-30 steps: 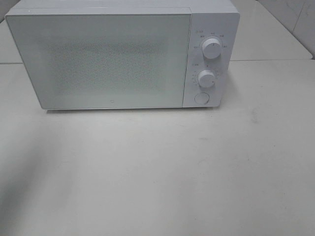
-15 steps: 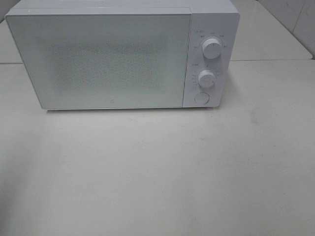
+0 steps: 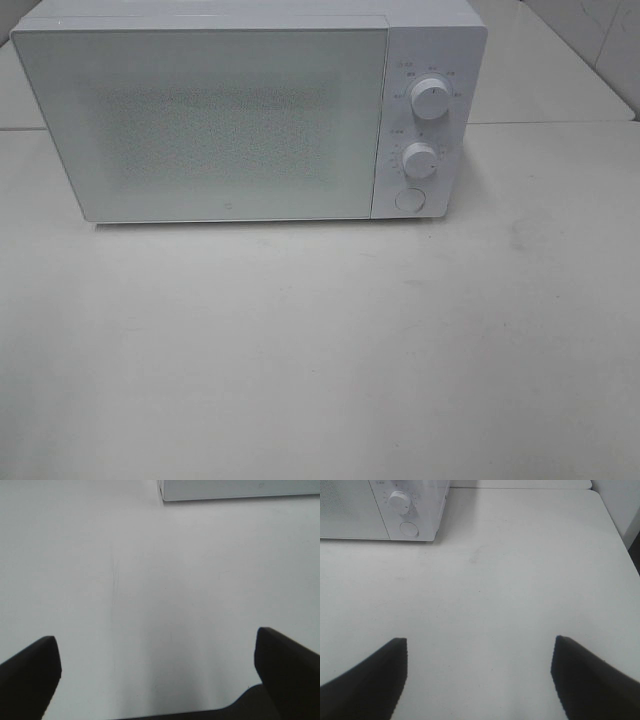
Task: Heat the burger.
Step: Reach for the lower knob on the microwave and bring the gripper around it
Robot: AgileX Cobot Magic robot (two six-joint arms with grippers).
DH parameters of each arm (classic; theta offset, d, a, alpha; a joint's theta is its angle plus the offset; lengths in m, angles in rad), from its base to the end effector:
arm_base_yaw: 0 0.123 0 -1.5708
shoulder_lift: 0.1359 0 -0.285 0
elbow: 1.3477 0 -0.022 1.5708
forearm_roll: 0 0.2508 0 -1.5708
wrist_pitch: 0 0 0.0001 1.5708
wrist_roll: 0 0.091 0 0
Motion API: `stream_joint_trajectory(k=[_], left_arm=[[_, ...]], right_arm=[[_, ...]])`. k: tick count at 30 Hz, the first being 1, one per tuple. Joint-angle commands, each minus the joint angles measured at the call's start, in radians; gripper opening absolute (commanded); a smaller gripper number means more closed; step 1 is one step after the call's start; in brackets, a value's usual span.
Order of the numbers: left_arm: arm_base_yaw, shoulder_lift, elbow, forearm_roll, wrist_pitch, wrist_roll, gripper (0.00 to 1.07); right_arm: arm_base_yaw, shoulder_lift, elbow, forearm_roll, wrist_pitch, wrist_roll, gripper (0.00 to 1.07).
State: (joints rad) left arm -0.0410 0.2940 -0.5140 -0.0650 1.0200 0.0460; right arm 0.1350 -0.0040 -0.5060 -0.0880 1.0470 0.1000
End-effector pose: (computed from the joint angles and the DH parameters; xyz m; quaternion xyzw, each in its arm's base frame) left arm 0.0418 -0.0068 0.2792 0.0356 0.9082 -0.0312 0.4158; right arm -0.0048 -0.0076 0.2803 -0.0132 0.8461 0.0186 0.5326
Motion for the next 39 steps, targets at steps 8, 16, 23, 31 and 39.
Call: stream_joint_trajectory(k=[8,16,23,31,39], left_arm=[[0.002,-0.229,0.017,0.009,0.019,-0.008,1.04],[0.002,-0.325,0.017,0.009,0.019,-0.008,1.04],[0.002,-0.326,0.017,0.008,0.019,-0.008,1.04],[0.002,-0.326,0.017,0.008,0.019,-0.008,1.04],[0.002,-0.326,0.017,0.008,0.019,-0.008,1.04]], right_arm=[[-0.007,-0.027,-0.001,-0.004,-0.011,-0.009,0.76],[-0.007,-0.027,-0.001,-0.004,-0.011,-0.009,0.76],[-0.007,-0.018,-0.001,-0.004,-0.011,-0.009,0.76],[-0.007,-0.018,-0.001,-0.004,-0.011,-0.009,0.76],[-0.007,-0.018,-0.001,-0.004,-0.011,-0.009,0.76]])
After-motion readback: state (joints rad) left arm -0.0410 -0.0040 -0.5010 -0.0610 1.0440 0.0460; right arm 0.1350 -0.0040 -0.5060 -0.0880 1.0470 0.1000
